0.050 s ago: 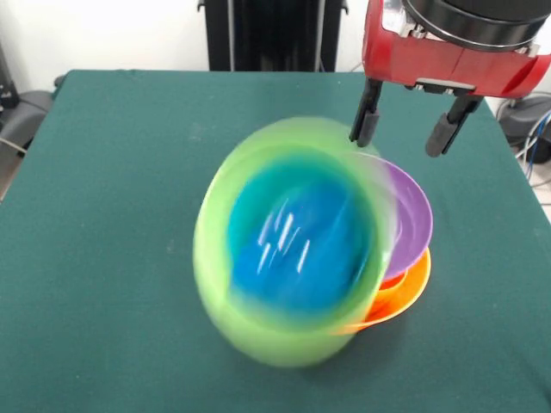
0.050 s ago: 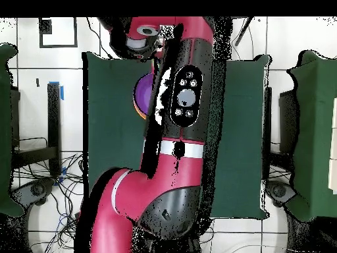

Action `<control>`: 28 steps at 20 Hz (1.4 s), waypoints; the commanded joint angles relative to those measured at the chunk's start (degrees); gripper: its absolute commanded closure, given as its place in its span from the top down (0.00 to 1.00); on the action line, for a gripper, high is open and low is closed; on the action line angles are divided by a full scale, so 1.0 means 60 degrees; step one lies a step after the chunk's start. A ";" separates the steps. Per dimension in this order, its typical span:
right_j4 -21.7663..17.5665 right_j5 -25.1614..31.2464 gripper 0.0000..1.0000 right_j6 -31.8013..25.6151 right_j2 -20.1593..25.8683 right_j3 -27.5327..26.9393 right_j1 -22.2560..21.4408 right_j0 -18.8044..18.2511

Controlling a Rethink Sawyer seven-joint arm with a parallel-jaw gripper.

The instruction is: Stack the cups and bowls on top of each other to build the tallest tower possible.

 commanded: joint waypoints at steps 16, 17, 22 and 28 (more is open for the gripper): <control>-0.0483 -0.0462 1.00 -0.1549 0.1030 0.1539 -0.0318 0.0231; -0.0531 -0.0599 1.00 -0.1531 0.1169 0.1662 -0.0373 0.0271; -0.0776 -0.1482 1.00 -0.1540 0.1454 0.1861 -0.0471 0.0351; -0.0730 -0.1364 1.00 -0.1687 0.1437 0.1948 -0.0517 0.0349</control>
